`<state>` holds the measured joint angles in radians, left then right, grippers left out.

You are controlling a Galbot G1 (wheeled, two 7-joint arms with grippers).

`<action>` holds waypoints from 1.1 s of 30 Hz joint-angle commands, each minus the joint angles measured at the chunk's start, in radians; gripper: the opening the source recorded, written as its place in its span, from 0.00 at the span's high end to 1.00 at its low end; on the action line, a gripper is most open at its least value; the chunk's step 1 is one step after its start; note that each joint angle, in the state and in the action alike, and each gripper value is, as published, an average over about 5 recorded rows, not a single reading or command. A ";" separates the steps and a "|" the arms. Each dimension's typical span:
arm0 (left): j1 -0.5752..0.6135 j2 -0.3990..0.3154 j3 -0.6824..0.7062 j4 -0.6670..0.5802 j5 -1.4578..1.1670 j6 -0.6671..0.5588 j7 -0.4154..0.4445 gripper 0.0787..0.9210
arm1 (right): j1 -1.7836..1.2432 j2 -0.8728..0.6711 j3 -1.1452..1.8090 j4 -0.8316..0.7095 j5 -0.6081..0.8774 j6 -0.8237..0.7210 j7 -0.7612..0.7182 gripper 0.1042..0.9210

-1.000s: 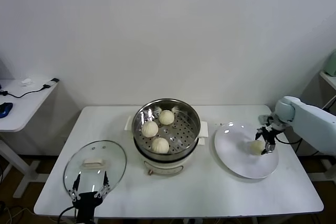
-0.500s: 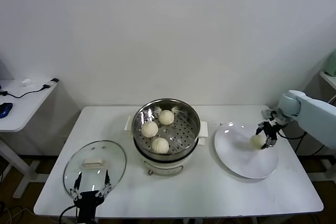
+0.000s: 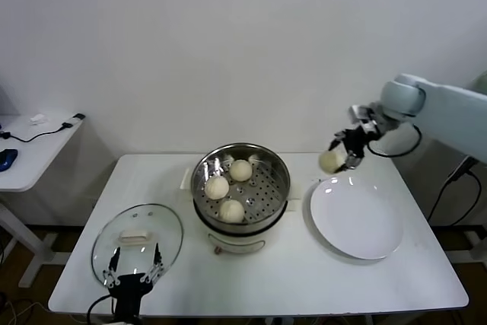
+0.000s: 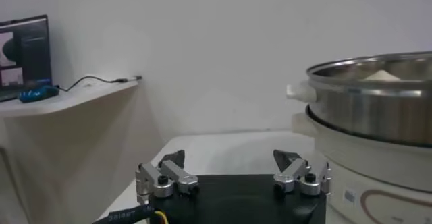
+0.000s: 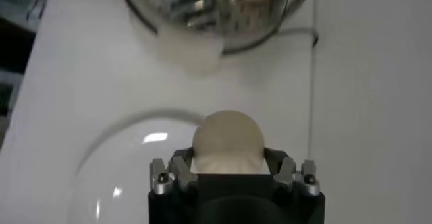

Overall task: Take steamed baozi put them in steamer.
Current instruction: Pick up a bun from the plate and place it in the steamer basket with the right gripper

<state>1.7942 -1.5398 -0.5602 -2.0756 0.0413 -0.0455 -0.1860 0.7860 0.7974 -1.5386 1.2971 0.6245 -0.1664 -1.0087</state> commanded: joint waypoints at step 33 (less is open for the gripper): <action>-0.004 0.008 -0.017 0.003 -0.012 0.009 -0.003 0.12 | -0.194 0.295 -0.018 -0.032 0.141 -0.240 0.252 0.27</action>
<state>1.7906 -1.5310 -0.5755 -2.0715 0.0309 -0.0371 -0.1891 0.6459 1.0716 -1.5759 1.3225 0.7993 -0.4109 -0.7589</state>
